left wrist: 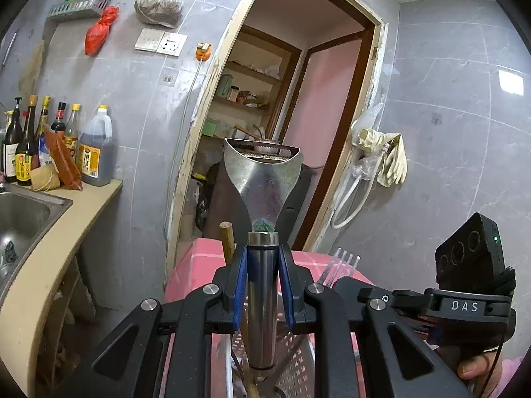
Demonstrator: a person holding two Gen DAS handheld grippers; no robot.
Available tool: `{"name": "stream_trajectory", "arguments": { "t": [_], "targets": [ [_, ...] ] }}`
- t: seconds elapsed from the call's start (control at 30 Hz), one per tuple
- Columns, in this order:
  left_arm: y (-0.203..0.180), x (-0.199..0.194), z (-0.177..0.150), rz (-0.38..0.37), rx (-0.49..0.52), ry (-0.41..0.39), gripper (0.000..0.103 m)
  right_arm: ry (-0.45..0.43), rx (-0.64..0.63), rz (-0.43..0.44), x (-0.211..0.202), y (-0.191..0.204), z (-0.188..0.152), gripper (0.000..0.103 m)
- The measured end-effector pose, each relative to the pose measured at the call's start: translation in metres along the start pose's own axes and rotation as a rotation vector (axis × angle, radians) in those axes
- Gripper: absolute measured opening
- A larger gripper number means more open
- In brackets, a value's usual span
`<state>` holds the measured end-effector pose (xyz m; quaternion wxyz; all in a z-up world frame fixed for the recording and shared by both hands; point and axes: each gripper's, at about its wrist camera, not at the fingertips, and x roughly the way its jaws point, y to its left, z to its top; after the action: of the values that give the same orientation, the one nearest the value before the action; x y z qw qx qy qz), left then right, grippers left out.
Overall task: Organize utensils
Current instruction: 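Lower the turner into the caddy and open the left tool while the right releases the fork, then move both tools back over the remaining spoons on the cloth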
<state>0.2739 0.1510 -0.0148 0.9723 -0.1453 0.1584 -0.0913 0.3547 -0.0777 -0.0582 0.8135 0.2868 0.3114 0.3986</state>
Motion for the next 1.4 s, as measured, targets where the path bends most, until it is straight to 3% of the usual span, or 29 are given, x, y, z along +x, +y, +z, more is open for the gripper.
{"name": "stream_trajectory", "arguments": {
  "t": [0.3,0.57,0.63,0.77,0.83,0.87,1.0,1.13,1.4],
  "targets": [
    [-0.002,-0.002,0.002,0.009,-0.015,0.021,0.02,0.018,0.008,-0.007,-0.003,-0.003,-0.001,0.005],
    [-0.004,-0.013,0.009,0.031,-0.018,0.004,0.024,-0.019,-0.007,-0.029,-0.019,0.0,0.007,0.013],
    [-0.005,-0.017,0.01,0.044,-0.025,-0.002,0.03,-0.042,-0.027,-0.053,-0.028,0.002,0.009,0.02],
    [-0.011,-0.025,0.012,0.074,-0.026,-0.021,0.054,-0.094,-0.082,-0.13,-0.051,0.008,0.014,0.041],
    [-0.018,-0.028,0.012,0.109,-0.016,-0.018,0.068,-0.122,-0.113,-0.18,-0.064,0.011,0.016,0.058],
    [-0.022,-0.03,0.012,0.129,-0.011,-0.016,0.079,-0.139,-0.133,-0.212,-0.072,0.013,0.018,0.062],
    [-0.041,-0.038,0.009,0.199,0.024,-0.033,0.1,-0.185,-0.212,-0.336,-0.104,0.014,0.022,0.08],
    [-0.065,-0.042,0.001,0.248,0.07,-0.038,0.103,-0.222,-0.271,-0.44,-0.136,0.012,0.026,0.095],
    [-0.109,-0.043,-0.026,0.27,0.101,-0.011,0.103,-0.227,-0.4,-0.584,-0.193,0.003,0.022,0.099]
  ]
}}
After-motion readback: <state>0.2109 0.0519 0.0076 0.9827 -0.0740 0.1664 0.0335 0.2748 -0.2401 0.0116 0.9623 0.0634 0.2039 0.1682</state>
